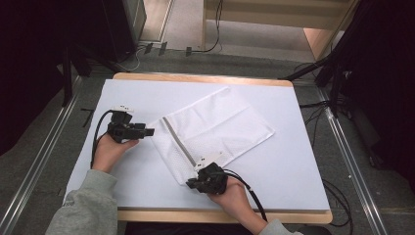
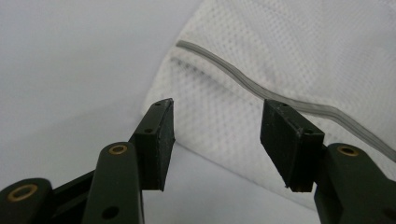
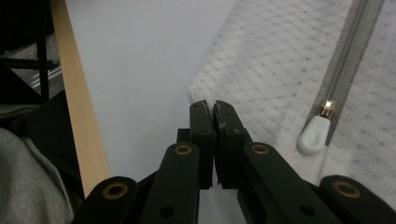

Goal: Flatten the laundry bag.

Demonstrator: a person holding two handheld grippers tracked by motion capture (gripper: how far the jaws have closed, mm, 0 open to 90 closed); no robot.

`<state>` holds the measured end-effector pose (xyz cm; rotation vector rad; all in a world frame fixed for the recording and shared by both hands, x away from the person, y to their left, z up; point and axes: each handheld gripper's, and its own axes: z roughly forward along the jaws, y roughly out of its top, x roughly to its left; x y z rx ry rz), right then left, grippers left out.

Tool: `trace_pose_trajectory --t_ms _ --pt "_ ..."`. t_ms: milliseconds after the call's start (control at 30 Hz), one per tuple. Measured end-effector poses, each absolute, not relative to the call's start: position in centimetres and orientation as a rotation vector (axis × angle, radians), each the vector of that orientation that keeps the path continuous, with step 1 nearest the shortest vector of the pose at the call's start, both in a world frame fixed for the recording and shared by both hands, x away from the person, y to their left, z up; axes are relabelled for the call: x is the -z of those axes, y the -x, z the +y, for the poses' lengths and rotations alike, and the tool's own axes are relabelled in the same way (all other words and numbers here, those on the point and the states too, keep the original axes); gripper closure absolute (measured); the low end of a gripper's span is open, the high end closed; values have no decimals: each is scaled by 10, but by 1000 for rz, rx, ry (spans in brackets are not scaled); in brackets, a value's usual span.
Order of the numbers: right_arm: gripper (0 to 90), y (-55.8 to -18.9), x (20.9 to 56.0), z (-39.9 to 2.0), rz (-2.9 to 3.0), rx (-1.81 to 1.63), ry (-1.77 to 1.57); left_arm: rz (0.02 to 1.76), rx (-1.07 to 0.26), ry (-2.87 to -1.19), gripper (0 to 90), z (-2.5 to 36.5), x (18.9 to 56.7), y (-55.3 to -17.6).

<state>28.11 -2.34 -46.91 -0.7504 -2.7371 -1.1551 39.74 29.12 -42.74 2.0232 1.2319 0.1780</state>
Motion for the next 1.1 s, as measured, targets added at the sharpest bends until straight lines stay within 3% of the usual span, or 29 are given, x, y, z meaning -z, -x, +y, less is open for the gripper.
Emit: trace_pose_trajectory --t_ms 267,533,867,1100 --pt "869 -266 472 -47 -2711 1171 826 1210 -176 -2057 462 273 432 -426" --pt "710 -263 464 -58 -2708 1226 873 1197 -169 -2071 474 262 442 -449" --pt "666 -277 458 -78 -2719 1286 986 1183 -174 -2111 476 258 454 -455" --pt "648 -290 454 -95 -2720 1330 1095 1166 -169 -2137 583 253 454 -452"
